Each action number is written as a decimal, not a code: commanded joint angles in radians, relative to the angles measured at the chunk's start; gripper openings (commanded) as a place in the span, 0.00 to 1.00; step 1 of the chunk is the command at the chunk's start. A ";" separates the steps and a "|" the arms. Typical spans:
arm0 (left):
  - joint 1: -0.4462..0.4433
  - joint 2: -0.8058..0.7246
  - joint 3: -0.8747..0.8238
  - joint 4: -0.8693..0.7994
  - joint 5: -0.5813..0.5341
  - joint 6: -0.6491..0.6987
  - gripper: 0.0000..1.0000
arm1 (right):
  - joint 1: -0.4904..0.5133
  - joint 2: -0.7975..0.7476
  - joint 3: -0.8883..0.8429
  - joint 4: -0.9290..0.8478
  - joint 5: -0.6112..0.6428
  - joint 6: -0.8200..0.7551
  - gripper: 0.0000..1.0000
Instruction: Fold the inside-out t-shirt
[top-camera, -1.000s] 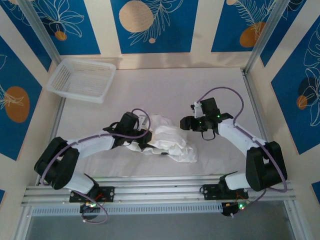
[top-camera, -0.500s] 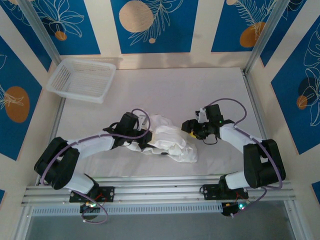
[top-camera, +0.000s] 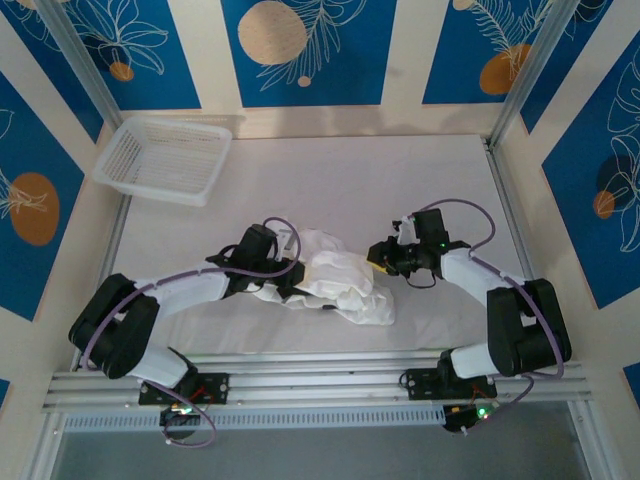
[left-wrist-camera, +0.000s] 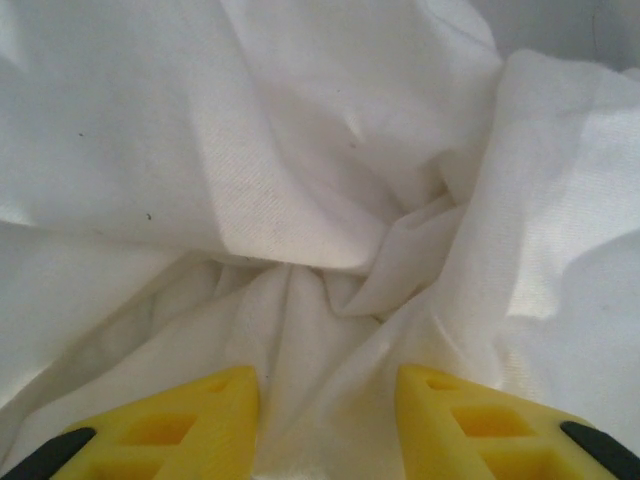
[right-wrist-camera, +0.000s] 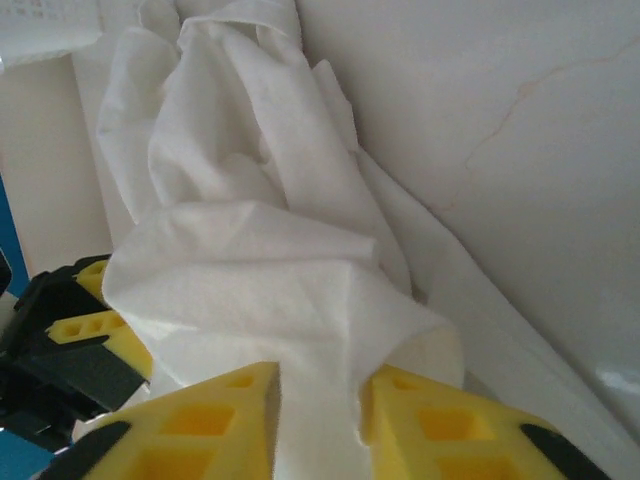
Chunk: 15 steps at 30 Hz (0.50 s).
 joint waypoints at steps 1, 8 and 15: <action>0.008 0.006 -0.007 0.018 0.023 -0.003 0.40 | 0.009 -0.020 -0.035 0.014 -0.026 0.016 0.32; 0.008 0.004 -0.009 0.017 0.021 -0.003 0.40 | 0.009 0.013 -0.010 -0.015 -0.009 -0.022 0.30; 0.009 0.000 -0.015 0.026 0.024 -0.009 0.40 | 0.008 0.036 -0.030 0.006 0.010 -0.035 0.40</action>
